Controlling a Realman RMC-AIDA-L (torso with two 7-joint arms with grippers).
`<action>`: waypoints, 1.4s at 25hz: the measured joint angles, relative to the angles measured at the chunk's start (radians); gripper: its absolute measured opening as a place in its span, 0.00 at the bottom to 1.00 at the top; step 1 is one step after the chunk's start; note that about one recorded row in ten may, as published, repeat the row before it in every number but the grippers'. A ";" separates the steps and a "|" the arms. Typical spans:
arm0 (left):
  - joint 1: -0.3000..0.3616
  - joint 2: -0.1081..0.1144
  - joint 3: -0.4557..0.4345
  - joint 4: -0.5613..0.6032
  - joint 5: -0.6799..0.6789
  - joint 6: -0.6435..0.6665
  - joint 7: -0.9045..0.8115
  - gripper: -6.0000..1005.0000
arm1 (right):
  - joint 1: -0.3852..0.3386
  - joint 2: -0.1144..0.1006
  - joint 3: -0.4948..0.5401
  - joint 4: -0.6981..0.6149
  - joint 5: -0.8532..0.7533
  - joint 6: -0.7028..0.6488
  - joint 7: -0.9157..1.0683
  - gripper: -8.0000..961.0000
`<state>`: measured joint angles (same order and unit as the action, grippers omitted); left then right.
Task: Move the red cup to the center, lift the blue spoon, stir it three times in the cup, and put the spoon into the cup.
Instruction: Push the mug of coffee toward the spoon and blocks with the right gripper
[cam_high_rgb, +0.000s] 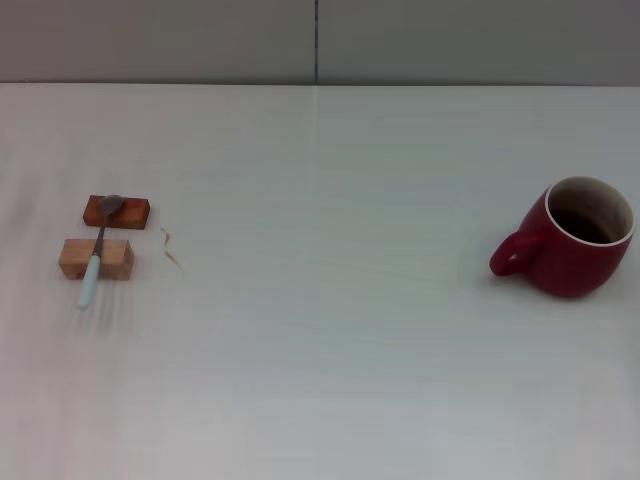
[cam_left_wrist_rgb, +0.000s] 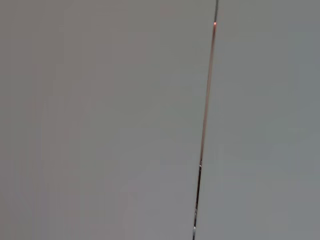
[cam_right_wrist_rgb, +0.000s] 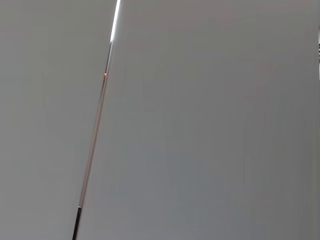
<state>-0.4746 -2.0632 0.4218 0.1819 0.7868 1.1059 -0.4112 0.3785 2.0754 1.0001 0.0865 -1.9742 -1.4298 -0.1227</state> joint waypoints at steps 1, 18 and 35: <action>0.000 0.000 0.000 0.000 0.000 0.000 0.000 0.83 | 0.000 0.000 0.000 0.000 0.000 0.000 0.000 0.73; -0.002 0.000 0.000 0.001 0.000 -0.002 0.002 0.82 | 0.002 -0.002 0.000 -0.002 0.000 0.004 0.000 0.71; -0.009 0.000 0.000 0.001 0.000 -0.003 0.002 0.82 | 0.006 0.003 -0.011 -0.066 -0.007 0.098 -0.112 0.38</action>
<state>-0.4834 -2.0631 0.4219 0.1825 0.7869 1.1030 -0.4095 0.3844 2.0779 0.9890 0.0208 -1.9814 -1.3320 -0.2342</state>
